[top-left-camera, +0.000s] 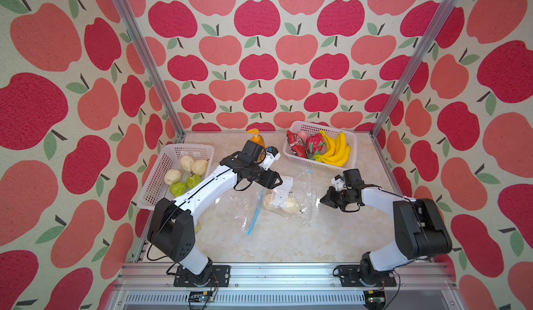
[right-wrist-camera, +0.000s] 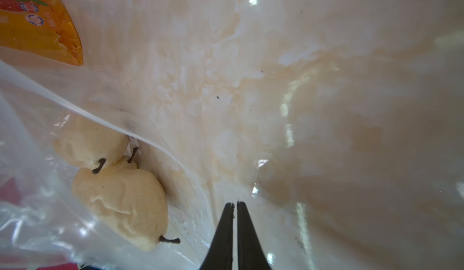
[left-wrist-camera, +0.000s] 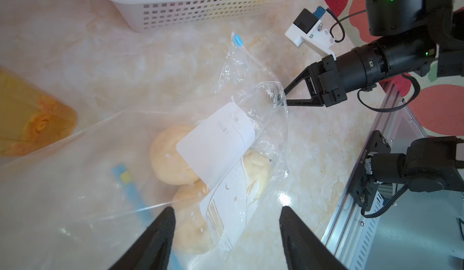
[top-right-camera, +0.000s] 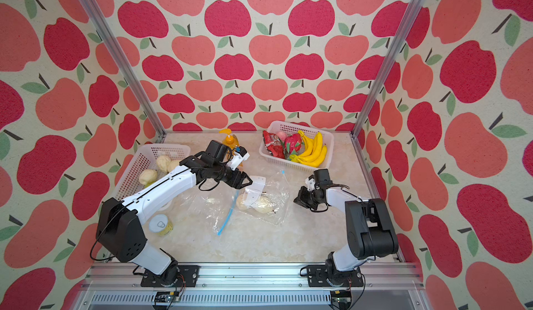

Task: Open the zip-top bag and take out the pear
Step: Pick up the pear from the zipper food storage bag.

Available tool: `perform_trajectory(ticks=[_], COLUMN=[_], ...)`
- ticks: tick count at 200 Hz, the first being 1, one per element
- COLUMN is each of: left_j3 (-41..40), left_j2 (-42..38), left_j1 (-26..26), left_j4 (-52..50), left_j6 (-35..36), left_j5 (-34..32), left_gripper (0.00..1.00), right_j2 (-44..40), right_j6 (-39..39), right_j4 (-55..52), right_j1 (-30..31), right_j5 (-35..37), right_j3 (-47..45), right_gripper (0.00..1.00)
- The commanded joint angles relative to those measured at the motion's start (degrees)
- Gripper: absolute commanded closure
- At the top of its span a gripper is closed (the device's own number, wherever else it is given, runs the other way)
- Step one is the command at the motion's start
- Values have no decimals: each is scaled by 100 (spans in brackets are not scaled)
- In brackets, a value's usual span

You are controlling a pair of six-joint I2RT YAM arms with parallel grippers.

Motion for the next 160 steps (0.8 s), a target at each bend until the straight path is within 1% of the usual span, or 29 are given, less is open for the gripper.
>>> perform_trajectory(ticks=[1, 30, 55, 77, 103, 115, 123, 131, 138, 146, 150, 160], left_j3=[88, 219, 214, 78, -141, -286, -390, -459, -507, -562, -594, -692], left_j2=[231, 539, 572, 435, 402, 438, 450, 465, 468, 469, 460, 435], left_j1=[-163, -279, -411, -602, -754, -782, -820, -874, -910, -924, -921, -930], left_j4=[103, -143, -308, -345, -438, -410, -360, -352, -376, -385, -379, -319], left_j6=[-163, -278, -296, -424, -587, -731, -783, -815, -852, -900, -937, -1019], left_j5=[148, 70, -57, 31, -121, -126, -76, -109, -209, -299, -321, -349], left_gripper=[35, 41, 47, 53, 61, 66, 66, 68, 69, 70, 71, 75], right_j2=[125, 17, -136, -343, -698, -863, -936, -970, -988, -980, -966, -906], right_j6=[-236, -543, -789, -824, -811, -762, -766, -765, -798, -832, -864, -1001], right_j4=[545, 877, 1035, 1009, 889, 835, 765, 684, 612, 498, 454, 357], right_j1=[99, 282, 506, 713, 832, 849, 857, 869, 907, 954, 989, 1105], right_j5=[-568, -1144, -1693, -1777, -1757, -1757, -1757, -1778, -1791, -1724, -1688, -1645], right_j3=[138, 67, 29, 16, 9, 2, 4, 29, 47, 87, 116, 176], right_gripper=[91, 91, 91, 91, 91, 90, 88, 83, 74, 59, 53, 45])
